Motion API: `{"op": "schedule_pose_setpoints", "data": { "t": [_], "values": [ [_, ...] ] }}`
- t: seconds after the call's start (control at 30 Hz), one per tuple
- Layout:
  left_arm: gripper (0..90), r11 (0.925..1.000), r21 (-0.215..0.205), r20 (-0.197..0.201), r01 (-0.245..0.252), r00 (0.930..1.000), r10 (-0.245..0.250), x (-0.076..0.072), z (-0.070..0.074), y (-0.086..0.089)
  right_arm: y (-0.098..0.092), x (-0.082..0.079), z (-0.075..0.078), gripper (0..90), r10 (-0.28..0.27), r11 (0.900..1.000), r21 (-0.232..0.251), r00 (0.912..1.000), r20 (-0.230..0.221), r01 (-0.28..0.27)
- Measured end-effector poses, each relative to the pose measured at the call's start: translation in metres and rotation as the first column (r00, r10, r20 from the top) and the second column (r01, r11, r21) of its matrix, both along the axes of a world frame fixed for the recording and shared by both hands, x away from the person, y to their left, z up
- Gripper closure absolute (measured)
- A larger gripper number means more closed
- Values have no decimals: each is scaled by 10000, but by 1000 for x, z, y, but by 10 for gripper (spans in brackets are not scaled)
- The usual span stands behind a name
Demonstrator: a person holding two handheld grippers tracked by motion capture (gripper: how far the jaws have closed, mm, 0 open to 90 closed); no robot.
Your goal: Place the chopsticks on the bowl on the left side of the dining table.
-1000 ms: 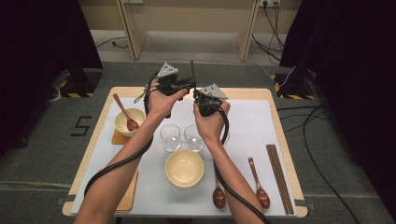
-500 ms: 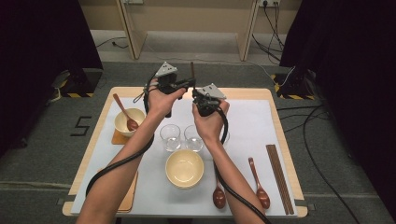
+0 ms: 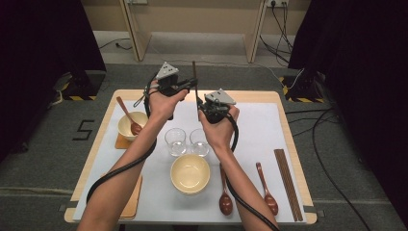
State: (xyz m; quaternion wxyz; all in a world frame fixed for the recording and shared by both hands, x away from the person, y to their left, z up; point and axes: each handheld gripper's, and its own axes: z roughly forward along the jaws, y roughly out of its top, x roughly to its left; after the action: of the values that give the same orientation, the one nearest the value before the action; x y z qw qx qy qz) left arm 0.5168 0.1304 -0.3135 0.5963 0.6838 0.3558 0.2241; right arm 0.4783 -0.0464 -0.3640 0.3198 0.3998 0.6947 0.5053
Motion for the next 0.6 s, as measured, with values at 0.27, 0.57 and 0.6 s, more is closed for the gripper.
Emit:
{"op": "schedule_pose_setpoints", "data": {
  "t": [0.27,0.57,0.6],
  "values": [
    [838,9997,-56,179,-233,9996,234,-5,3,11,-15,-5,-5,662,-117,9999,-80,9997,-205,115],
    [839,9991,-140,328,-396,9987,401,-13,4,22,-32,-12,-15,653,-383,9992,-120,9989,-286,379],
    [839,9990,-144,336,-418,9985,423,-13,4,24,-34,-13,-15,653,-406,9991,-139,9987,-298,402]
  ]
}}
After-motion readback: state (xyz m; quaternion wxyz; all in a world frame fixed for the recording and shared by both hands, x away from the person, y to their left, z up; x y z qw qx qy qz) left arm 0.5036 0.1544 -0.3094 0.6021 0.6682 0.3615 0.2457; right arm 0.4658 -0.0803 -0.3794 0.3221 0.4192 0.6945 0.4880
